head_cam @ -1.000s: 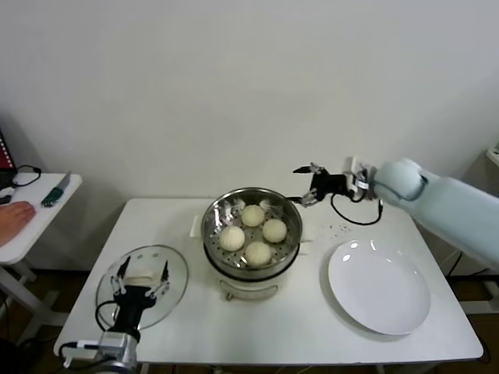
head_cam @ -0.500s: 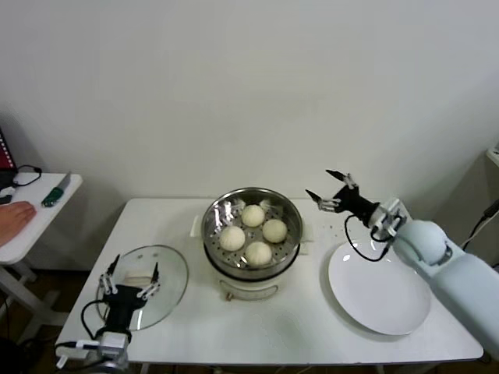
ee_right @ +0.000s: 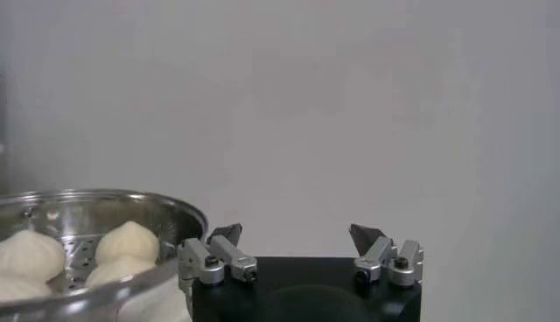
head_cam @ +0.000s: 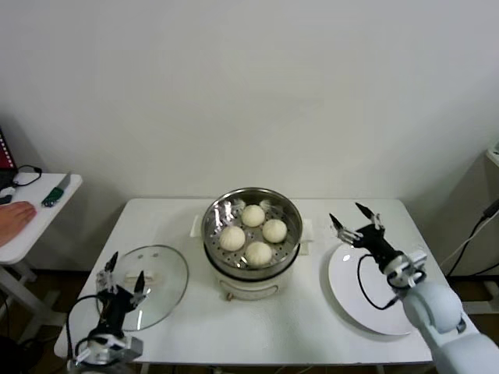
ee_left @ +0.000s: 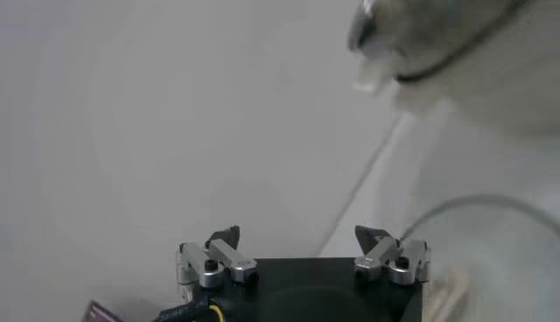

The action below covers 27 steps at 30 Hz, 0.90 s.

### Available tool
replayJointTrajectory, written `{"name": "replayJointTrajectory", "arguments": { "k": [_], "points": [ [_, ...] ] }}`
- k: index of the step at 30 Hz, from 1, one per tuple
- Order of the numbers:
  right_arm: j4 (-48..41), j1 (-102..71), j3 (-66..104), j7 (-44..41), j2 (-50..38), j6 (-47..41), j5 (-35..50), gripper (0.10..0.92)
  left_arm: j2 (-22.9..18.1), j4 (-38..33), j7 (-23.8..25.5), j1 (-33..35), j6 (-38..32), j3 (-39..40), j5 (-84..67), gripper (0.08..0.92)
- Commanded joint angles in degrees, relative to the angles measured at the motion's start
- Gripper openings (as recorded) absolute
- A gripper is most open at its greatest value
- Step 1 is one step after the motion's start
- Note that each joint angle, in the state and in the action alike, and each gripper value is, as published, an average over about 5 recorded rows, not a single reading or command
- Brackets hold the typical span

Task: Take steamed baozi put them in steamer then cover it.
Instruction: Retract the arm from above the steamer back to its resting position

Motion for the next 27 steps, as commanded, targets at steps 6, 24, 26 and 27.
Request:
{"name": "replayJointTrajectory", "arguments": {
  "k": [6,24,26,27],
  "points": [
    [5.09,-13.32,10.0,0.98,7.7,-3.74,-5.56,0.823,0.19,10.56,0.6,-3.93,0.12,2.63,22.14,0.823],
    [4.39,-13.61,10.25,0.88,6.79,-5.09,-6.32,0.823,0.43,22.56,-3.16,-12.26,-1.61,2.97,24.85,0.823],
    [4.13,-13.6,10.24,0.79,7.02,-5.05,-6.4,0.823,0.46,23.56,-3.98,-13.1,-1.48,3.0,25.01,0.823],
    [4.02,-13.59,10.24,0.75,7.09,-5.02,-6.44,0.823,0.48,24.02,-4.33,-13.48,-1.45,3.02,25.05,0.823]
  ]
}}
